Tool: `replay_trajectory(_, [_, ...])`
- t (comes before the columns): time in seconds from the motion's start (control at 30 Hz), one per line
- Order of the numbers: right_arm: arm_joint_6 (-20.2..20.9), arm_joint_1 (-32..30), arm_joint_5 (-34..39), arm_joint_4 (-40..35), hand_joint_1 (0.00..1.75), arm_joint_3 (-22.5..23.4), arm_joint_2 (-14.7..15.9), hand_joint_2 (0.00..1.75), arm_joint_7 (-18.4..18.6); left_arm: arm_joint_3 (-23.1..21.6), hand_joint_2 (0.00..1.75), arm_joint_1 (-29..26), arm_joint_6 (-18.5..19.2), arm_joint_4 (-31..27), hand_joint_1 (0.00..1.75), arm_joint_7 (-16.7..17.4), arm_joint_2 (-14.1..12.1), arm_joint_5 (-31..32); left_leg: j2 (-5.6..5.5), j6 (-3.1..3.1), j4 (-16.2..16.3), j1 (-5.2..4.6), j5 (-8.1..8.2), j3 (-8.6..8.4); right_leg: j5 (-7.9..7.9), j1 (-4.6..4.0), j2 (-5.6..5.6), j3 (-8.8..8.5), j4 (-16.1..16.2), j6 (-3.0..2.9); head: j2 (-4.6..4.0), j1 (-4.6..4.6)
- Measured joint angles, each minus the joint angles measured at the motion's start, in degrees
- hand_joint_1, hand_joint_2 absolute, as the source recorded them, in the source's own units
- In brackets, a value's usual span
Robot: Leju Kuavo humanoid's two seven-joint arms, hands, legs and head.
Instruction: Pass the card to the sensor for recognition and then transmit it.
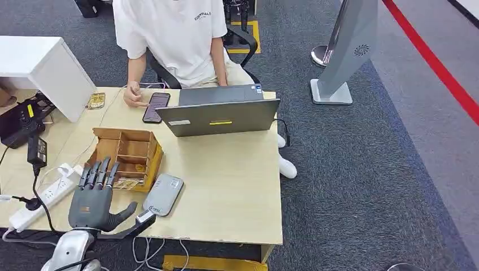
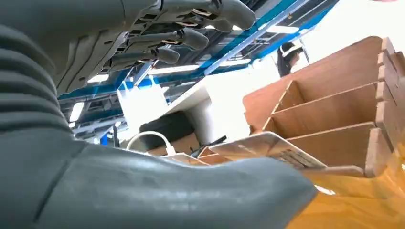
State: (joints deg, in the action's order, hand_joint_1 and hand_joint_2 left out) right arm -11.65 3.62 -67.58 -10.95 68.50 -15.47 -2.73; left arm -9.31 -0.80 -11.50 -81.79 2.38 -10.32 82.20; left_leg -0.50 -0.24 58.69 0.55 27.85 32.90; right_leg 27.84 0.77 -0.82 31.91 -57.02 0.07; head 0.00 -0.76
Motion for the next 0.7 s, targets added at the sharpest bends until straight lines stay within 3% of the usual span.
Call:
replay_trajectory(0.33, [0.0, 0.0, -0.8, 0.0, 0.0, 0.0, 0.0, 1.75, 0.2, 1.3, 1.75, 0.4, -1.6, 1.4, 0.0, 0.2, 1.7, 0.6, 0.0, 0.0, 0.0, 0.0, 0.0, 0.0, 0.0, 0.0, 0.0, 0.0, 0.0, 0.0, 0.0, -0.02])
replay_trajectory(0.7, [0.0, 0.0, -2.0, 0.0, 0.0, -0.5, 0.0, 1.75, 0.4, 2.5, 1.75, 3.4, -8.6, 4.9, 0.0, 1.9, 3.6, 3.8, -0.01, 0.0, 0.0, 0.0, 0.0, 0.0, 0.0, 0.0, 0.0, 0.0, 0.0, 0.0, 0.0, -0.02])
